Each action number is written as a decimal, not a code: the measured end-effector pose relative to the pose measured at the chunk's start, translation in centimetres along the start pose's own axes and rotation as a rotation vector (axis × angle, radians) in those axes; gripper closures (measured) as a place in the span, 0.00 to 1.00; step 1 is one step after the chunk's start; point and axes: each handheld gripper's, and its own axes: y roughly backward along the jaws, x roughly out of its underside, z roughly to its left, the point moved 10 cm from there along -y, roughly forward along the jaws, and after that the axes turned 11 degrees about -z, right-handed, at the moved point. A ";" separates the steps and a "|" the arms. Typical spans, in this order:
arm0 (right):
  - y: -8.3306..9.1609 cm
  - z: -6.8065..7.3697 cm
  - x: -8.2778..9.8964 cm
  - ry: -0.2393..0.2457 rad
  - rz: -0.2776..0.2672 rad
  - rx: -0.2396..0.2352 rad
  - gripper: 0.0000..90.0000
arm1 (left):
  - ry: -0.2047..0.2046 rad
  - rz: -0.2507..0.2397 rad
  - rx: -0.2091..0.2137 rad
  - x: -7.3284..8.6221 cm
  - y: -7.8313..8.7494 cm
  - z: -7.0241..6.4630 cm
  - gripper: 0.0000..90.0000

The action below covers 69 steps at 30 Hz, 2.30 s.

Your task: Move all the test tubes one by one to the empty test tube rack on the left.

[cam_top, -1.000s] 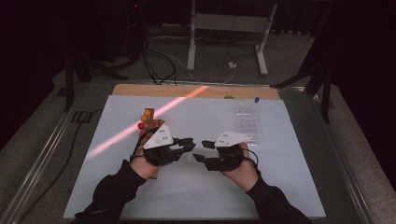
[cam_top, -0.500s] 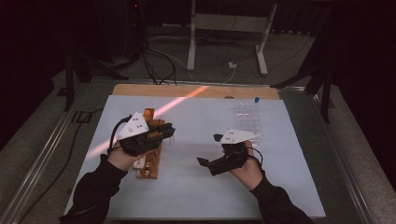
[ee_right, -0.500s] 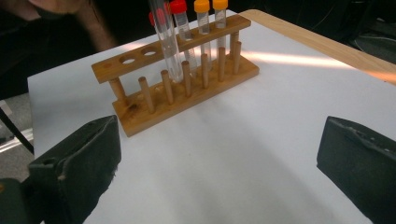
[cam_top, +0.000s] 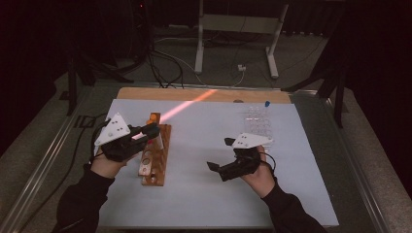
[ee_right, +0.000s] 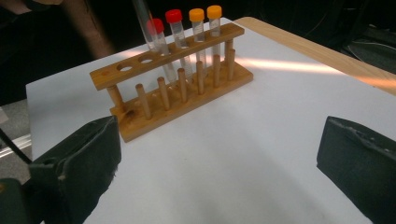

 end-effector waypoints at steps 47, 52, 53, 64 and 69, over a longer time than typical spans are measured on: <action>0.2 0.1 0.2 -0.007 0.012 -0.020 0.00 | 0.078 0.168 -0.065 9.0 1.2 1.5 0.86; 0.3 0.1 0.2 -0.003 0.013 -0.020 0.00 | 0.077 0.192 -0.061 9.6 1.0 1.5 0.85; 0.3 0.1 0.2 -0.005 0.013 -0.020 0.00 | 0.078 0.197 -0.060 9.7 1.0 1.5 0.85; 0.6 -0.2 -0.2 -0.005 0.001 -0.011 0.00 | 0.119 0.150 0.015 8.9 0.9 0.2 0.64; 1.3 -1.3 -0.9 -0.003 -0.018 0.014 0.00 | 0.116 0.117 0.047 7.8 0.8 -0.8 0.40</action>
